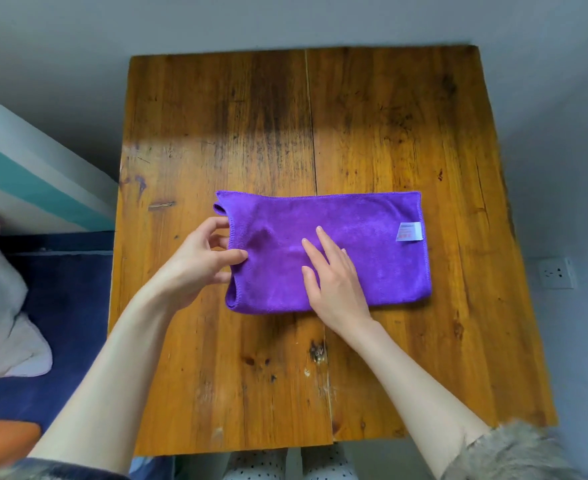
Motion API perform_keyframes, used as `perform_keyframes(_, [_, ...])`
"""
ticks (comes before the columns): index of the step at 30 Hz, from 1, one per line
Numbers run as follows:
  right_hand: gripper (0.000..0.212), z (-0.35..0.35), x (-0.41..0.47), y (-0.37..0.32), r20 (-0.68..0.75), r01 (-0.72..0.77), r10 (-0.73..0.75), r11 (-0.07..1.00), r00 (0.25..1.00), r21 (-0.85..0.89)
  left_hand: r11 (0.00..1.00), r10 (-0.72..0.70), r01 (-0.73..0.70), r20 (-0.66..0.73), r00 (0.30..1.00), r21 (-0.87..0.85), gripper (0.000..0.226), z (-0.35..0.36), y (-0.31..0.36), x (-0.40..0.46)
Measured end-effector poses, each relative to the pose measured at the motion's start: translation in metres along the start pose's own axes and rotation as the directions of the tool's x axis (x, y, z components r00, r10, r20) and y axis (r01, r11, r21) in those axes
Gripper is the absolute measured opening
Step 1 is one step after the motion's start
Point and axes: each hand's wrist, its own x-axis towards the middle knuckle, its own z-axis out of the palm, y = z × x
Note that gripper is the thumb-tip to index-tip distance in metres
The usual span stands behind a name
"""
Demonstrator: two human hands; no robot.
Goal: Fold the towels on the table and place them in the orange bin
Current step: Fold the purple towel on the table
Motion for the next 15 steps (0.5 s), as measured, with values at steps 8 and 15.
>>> perform_keyframes(8, [0.027, -0.076, -0.036, 0.058, -0.204, -0.276, 0.424, 0.818, 0.882, 0.505, 0.988, 0.131, -0.131, 0.006, 0.991, 0.078, 0.036, 0.12, 0.047, 0.016])
perform_keyframes(15, [0.019, -0.087, -0.044, 0.107, 0.096, -0.519, 0.616, 0.558, 0.782, 0.648, 0.882, 0.204, -0.176, -0.019, 0.979, 0.437, 0.043, 0.232, 0.027, 0.047])
